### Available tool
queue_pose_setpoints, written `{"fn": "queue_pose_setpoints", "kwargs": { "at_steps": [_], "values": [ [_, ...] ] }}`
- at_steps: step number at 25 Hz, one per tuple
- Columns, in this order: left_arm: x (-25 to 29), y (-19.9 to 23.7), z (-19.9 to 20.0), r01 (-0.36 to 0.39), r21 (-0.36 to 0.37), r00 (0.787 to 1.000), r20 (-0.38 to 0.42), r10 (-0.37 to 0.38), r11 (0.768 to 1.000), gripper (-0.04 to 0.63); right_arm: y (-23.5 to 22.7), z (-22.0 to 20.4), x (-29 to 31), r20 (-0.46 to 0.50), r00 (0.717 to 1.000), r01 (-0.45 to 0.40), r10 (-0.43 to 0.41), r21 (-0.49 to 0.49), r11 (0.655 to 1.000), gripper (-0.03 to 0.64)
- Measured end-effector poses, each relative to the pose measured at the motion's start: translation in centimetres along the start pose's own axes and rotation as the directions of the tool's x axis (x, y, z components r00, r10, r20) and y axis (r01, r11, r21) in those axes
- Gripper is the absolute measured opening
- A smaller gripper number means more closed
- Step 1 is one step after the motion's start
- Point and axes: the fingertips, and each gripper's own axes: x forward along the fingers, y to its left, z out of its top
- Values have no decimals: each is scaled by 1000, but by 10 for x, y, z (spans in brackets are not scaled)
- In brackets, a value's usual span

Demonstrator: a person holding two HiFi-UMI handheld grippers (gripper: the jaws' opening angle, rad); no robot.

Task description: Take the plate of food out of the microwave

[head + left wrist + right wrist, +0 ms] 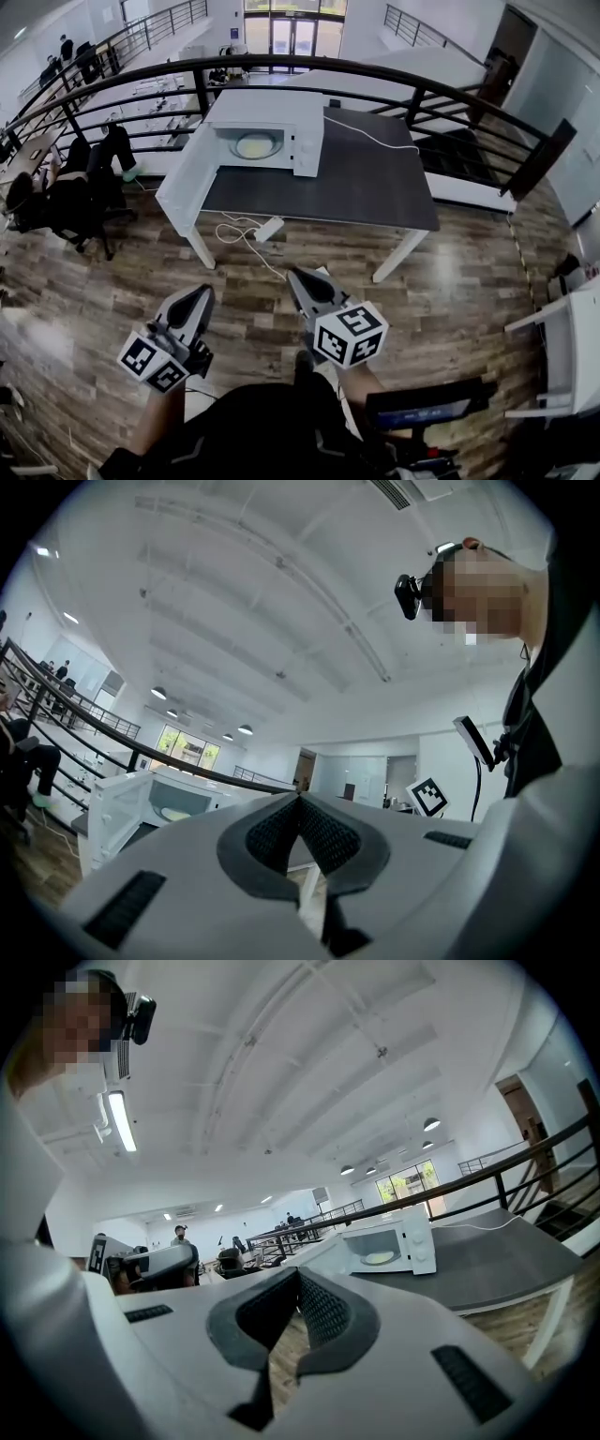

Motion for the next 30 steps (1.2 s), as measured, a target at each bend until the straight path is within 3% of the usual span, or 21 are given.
{"fn": "queue_pose_setpoints", "kwargs": {
  "at_steps": [5,14,21,30],
  "values": [
    [46,7,0,-6,40,1000,-18,7,999,5,-43,15,19,1,1000,-19,19,19,1000,2],
    [116,26,-9,-59,16,998,-11,59,998,5,-103,43,54,-3,994,-105,105,20,994,2],
    [144,48,-11,-158,42,987,-7,158,987,5,-124,47,85,-51,981,-188,189,11,982,2],
    [141,85,10,-189,20,982,7,189,982,5,-117,49,127,-77,973,-214,220,71,974,2]
  ]
}}
